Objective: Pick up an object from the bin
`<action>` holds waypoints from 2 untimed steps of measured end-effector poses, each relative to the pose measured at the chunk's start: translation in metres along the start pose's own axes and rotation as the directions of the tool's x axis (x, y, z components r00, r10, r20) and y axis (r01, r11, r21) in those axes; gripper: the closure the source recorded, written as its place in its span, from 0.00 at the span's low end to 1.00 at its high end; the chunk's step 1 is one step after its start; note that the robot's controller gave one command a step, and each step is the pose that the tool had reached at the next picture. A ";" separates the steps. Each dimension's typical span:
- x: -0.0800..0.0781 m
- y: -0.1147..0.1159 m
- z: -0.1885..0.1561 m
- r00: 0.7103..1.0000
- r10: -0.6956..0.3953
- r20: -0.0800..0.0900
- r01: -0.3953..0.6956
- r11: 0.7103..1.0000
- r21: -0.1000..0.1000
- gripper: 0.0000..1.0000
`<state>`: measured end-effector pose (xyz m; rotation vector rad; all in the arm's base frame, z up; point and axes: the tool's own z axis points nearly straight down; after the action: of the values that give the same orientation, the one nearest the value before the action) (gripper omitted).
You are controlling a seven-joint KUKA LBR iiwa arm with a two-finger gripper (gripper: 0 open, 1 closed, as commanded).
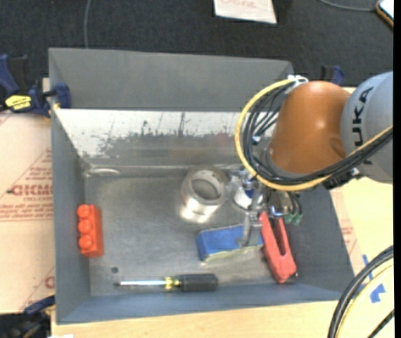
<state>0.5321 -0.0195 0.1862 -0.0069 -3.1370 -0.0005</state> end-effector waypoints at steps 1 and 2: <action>-0.001 0.000 -0.005 1.000 -0.001 0.008 0.001 1.000 0.001 0.00; 0.021 -0.016 0.120 1.000 -0.023 -0.002 0.023 1.000 0.001 0.00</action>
Offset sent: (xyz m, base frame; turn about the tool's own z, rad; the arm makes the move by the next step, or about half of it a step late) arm -0.0194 -0.0148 -0.1162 -0.0251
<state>0.5109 -0.0355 0.0663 0.0286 -3.1351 0.0010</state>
